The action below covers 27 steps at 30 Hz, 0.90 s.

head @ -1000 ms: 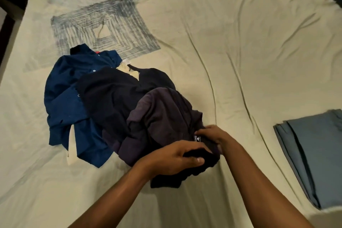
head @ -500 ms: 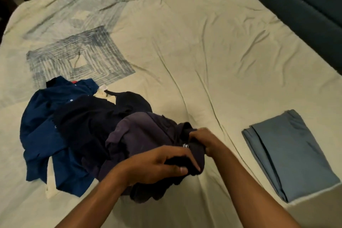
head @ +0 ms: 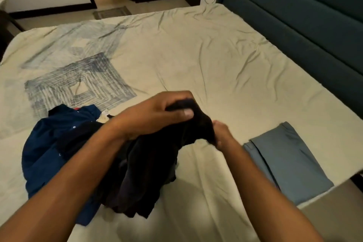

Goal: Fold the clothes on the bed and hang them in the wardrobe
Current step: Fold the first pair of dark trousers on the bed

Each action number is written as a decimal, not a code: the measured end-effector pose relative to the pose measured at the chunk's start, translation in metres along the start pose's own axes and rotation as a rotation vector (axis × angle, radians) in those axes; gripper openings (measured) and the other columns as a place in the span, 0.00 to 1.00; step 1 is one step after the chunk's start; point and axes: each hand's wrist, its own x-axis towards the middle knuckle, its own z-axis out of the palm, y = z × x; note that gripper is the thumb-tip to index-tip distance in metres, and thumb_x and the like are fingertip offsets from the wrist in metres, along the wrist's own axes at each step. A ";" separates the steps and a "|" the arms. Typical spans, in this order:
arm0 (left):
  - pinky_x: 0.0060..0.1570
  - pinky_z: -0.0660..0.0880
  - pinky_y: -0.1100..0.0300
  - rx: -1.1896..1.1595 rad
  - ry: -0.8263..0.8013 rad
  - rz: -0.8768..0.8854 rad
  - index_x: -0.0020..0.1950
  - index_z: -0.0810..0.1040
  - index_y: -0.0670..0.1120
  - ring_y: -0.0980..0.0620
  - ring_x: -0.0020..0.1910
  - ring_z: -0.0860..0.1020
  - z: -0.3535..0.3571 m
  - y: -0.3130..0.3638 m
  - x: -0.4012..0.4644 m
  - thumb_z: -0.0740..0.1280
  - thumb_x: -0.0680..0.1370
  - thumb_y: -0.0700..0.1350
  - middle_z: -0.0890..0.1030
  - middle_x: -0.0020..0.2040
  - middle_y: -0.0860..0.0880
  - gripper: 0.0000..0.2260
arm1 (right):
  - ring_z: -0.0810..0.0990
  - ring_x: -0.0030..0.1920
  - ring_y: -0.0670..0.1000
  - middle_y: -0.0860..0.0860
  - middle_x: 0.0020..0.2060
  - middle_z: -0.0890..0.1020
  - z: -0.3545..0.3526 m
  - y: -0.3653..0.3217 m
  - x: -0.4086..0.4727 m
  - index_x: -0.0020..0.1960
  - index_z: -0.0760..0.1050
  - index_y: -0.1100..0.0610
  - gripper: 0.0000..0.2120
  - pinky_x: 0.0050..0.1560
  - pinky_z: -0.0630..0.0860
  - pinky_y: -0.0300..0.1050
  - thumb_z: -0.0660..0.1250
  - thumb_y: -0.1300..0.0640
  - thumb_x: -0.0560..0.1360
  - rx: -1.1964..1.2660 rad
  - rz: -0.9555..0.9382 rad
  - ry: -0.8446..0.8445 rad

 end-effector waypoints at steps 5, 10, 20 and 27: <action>0.45 0.72 0.56 0.367 0.077 0.101 0.51 0.78 0.46 0.53 0.45 0.80 -0.023 0.026 -0.004 0.64 0.79 0.54 0.81 0.43 0.49 0.11 | 0.77 0.32 0.55 0.57 0.30 0.80 -0.043 -0.086 -0.074 0.38 0.77 0.62 0.12 0.29 0.77 0.40 0.60 0.73 0.75 0.424 -0.157 0.287; 0.39 0.67 0.55 0.834 0.064 0.139 0.47 0.72 0.49 0.51 0.40 0.74 -0.041 0.053 0.012 0.59 0.77 0.62 0.76 0.38 0.54 0.16 | 0.74 0.33 0.53 0.57 0.35 0.75 -0.090 -0.135 -0.154 0.45 0.74 0.62 0.11 0.23 0.73 0.37 0.56 0.73 0.73 0.618 -0.296 0.431; 0.48 0.74 0.52 0.570 0.290 0.343 0.51 0.78 0.47 0.48 0.48 0.79 -0.096 0.197 0.063 0.66 0.81 0.53 0.81 0.45 0.48 0.09 | 0.79 0.43 0.55 0.58 0.44 0.79 -0.165 -0.235 -0.290 0.42 0.77 0.59 0.13 0.26 0.79 0.42 0.60 0.72 0.78 0.795 -0.693 0.518; 0.44 0.71 0.56 0.270 0.427 0.452 0.45 0.77 0.48 0.52 0.43 0.76 -0.110 0.295 0.094 0.65 0.82 0.49 0.79 0.42 0.49 0.08 | 0.83 0.44 0.56 0.56 0.43 0.82 -0.201 -0.310 -0.398 0.49 0.79 0.60 0.08 0.40 0.83 0.46 0.63 0.68 0.79 0.763 -1.032 0.444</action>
